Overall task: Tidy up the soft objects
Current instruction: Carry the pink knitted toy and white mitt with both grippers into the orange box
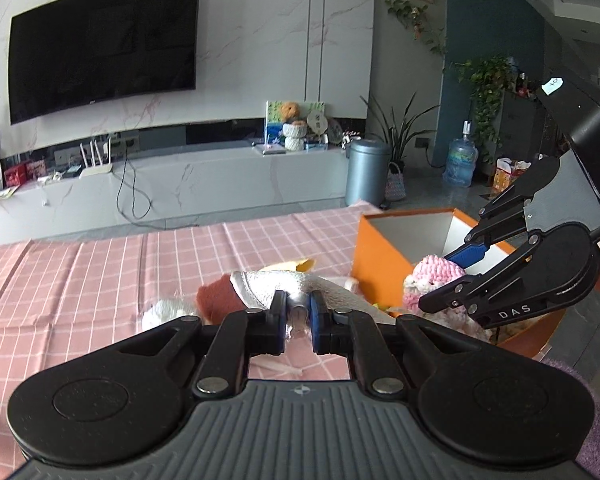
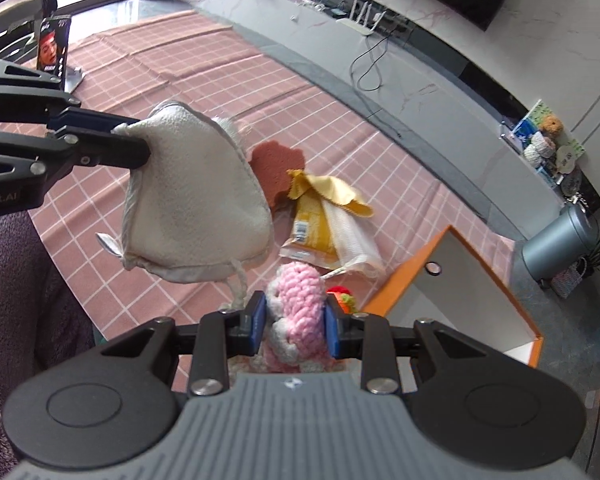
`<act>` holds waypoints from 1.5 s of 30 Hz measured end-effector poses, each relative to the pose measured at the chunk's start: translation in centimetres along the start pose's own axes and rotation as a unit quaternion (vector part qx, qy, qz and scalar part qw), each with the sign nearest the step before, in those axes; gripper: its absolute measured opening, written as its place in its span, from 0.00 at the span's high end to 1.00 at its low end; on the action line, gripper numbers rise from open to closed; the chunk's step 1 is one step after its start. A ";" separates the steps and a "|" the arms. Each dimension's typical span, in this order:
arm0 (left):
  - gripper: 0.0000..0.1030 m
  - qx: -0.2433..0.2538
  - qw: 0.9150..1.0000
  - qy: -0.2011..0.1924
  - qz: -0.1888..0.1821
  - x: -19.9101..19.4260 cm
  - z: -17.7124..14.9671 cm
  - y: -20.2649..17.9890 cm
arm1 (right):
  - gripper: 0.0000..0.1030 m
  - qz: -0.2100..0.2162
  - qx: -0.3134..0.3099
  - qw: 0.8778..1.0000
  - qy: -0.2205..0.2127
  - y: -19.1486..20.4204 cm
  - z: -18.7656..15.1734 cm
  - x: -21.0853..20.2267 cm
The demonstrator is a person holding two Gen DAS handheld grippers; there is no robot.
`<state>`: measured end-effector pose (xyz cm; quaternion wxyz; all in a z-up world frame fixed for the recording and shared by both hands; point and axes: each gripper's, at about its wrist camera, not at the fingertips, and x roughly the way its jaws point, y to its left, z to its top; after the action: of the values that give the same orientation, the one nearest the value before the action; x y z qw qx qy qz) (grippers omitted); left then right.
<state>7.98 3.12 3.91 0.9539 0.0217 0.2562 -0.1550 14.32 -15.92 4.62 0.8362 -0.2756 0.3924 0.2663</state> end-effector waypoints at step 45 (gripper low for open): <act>0.88 0.281 0.948 0.105 -0.109 15.5 4.0 -16.4 | 0.72 -0.050 0.217 0.975 0.013 -15.2 -8.3 5.2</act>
<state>17.62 -17.37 0.29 0.8543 0.2767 0.3016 -0.3202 23.02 -31.07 -0.22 0.8833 -0.1106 0.4371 0.1288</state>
